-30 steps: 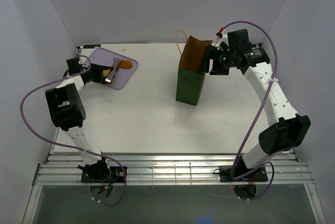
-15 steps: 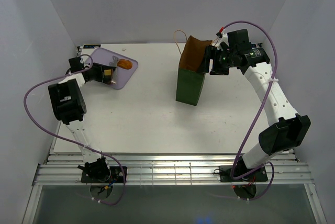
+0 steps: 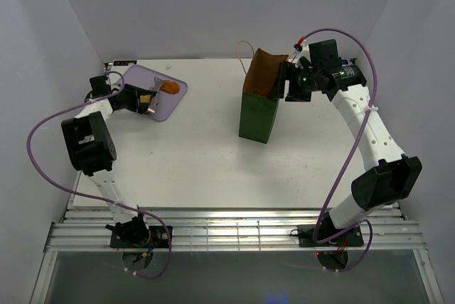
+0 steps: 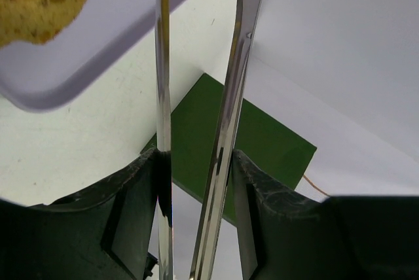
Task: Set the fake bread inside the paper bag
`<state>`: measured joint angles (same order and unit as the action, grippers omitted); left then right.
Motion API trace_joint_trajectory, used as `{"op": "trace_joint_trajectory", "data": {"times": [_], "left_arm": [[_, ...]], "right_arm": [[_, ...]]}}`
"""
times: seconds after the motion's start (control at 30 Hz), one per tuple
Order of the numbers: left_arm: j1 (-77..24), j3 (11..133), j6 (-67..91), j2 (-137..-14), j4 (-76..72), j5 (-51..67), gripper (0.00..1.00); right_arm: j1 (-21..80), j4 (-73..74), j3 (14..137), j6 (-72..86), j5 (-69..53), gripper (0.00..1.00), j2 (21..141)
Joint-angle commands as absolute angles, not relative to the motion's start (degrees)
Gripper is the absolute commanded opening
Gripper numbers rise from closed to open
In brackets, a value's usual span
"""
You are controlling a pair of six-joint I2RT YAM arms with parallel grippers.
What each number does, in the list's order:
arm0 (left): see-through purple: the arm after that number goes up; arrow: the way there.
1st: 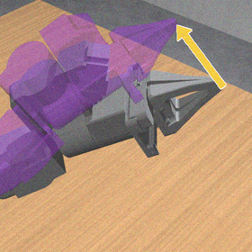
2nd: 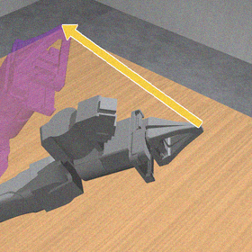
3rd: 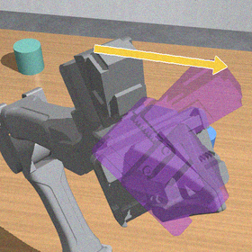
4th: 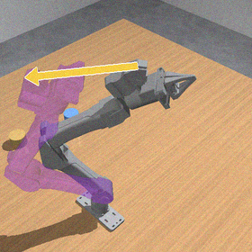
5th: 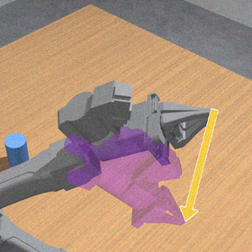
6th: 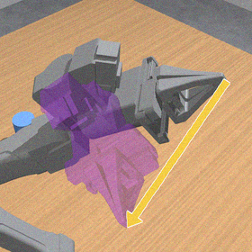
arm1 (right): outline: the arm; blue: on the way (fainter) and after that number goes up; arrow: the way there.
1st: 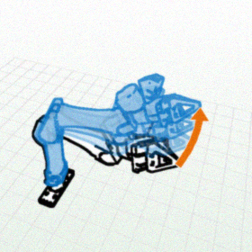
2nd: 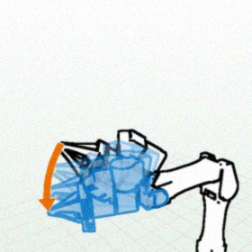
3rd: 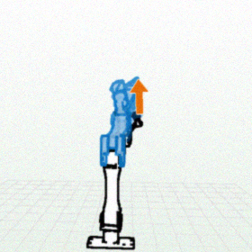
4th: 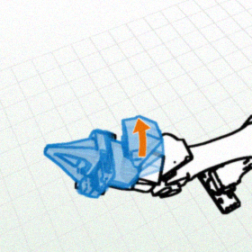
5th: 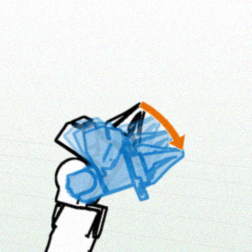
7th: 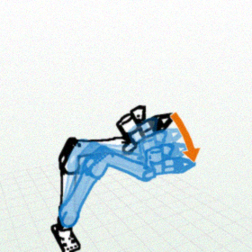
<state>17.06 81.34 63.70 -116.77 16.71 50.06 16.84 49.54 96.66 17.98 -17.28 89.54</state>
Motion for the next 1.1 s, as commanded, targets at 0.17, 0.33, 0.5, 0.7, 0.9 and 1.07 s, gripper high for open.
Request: {"op": "trace_joint_trajectory", "data": {"times": [0.17,0.33,0.5,0.7,0.9,1.07], "left_arm": [[17.14,76.56,63.98,-107.67,17.14,54.05,0.56],[16.79,76.02,66.61,-109.6,14.77,57.39,0.56],[16.79,76.11,68.46,-111.44,12.4,58.62,0.56],[16.35,76.02,72.6,-114.6,7.47,61.96,0.56],[16.17,76.91,73.65,-116.37,7.21,63.37,0.56],[16.0,75.5,74.09,-115.58,7.82,63.02,0.56]], "right_arm": [[16.61,46.85,95.98,18.63,-17.49,0.75,87.89],[16.52,46.5,95.45,18.72,-17.49,0.75,87.28],[16.52,46.67,95.01,18.55,-17.4,0.75,86.84],[16.52,46.58,94.92,18.19,-17.4,0.75,86.57],[16.52,46.58,95.19,17.75,-17.67,0.75,86.75],[16.52,46.58,95.1,17.49,-17.49,0.75,86.92]]}}
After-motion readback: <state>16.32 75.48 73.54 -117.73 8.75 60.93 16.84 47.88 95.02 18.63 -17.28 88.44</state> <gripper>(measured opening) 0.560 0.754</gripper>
